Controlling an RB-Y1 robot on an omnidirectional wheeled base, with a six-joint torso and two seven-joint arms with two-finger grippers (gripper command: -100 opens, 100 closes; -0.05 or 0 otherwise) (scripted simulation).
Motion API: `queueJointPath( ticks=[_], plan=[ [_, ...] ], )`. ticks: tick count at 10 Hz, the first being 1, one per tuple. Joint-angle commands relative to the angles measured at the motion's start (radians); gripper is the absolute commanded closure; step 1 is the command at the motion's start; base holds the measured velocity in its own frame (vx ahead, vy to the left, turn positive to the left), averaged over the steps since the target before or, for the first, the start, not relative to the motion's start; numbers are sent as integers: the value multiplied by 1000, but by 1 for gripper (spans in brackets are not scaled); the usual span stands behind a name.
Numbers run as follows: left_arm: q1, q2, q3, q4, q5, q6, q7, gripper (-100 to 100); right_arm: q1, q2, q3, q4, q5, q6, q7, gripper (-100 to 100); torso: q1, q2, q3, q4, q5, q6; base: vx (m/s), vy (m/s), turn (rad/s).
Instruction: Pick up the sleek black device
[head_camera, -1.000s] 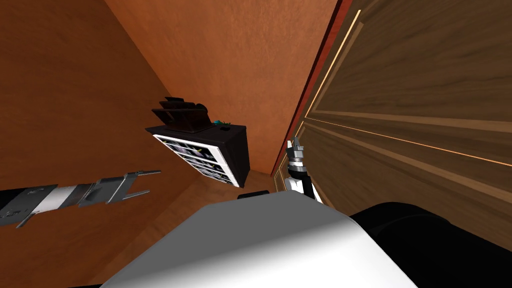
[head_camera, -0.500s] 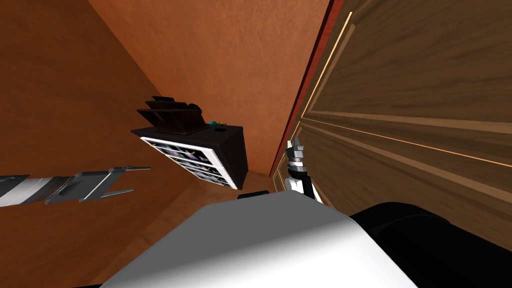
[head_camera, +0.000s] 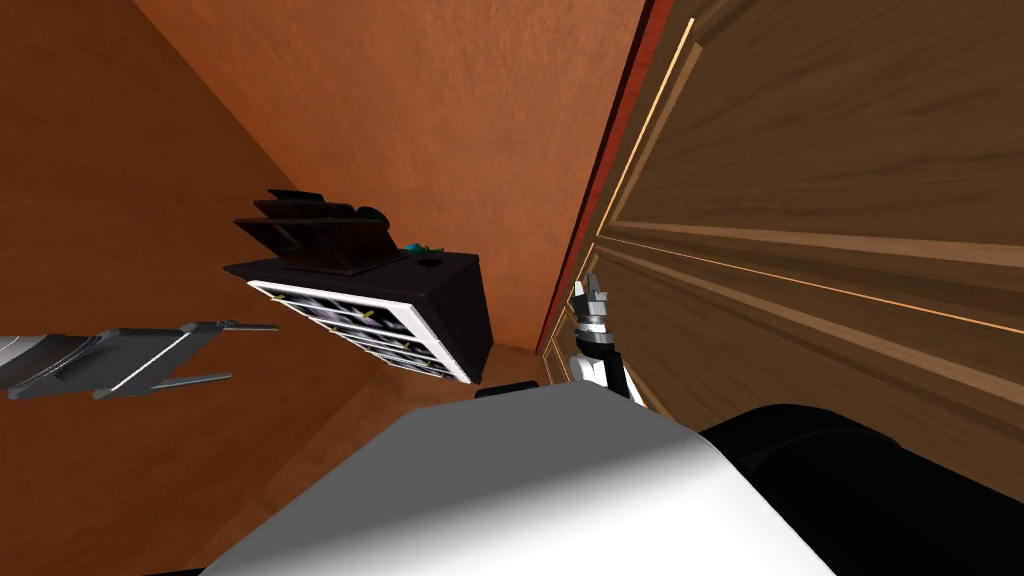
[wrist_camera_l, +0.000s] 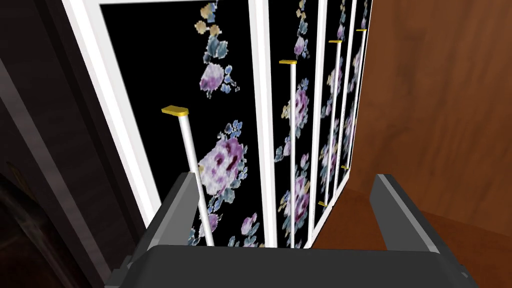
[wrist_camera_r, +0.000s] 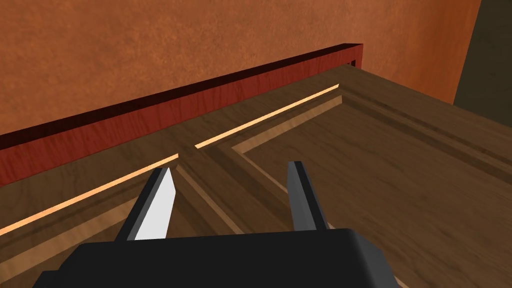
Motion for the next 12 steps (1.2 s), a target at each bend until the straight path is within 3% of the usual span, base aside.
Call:
queueJointPath(
  ticks=[1, 2, 3, 4, 7, 10, 11, 12],
  plan=[
    [27, 12, 30, 19, -7, -10, 19, -100, 0, 0, 0, 0, 0, 0, 0, 0, 0, 0, 0, 0, 0, 0, 36, -17, 21],
    [27, 12, 30, 19, -7, -10, 19, -100, 0, 0, 0, 0, 0, 0, 0, 0, 1, 1, 1, 0, 1, -1, 15, -5, 20],
    [48, 63, 22, 62, 2, -42, 66, -100, 0, 0, 0, 0, 0, 0, 0, 0, 3, 3, 1, 1, 1, -1, 60, -37, -194],
    [48, 79, 22, 73, 2, -42, 76, -100, 0, 0, 0, 0, 0, 0, 0, 0, 1, 0, 0, 0, 0, 1, 77, -32, -122],
    [95, 178, 8, 153, 21, -109, 169, -100, 0, 0, 0, 0, 0, 0, 0, 0, -1, -4, -2, -1, 0, 0, 110, -55, -182],
    [121, 248, 3, 207, 30, -142, 231, -100, 0, 0, 0, 0, 0, 0, 0, 0, -1, -5, -3, -1, 0, 1, 114, -39, -129],
    [148, 283, -2, 240, 39, -177, 266, -100, 0, 0, 0, 0, 0, 0, 0, 0, -1, -4, -3, -1, 0, 0, 118, -50, -229],
    [148, 292, -2, 240, 39, -177, 276, -100, 0, 0, 0, 0, 0, 0, 0, 0, -2, -5, -3, -2, 0, 1, 111, -36, -109]
  ],
)
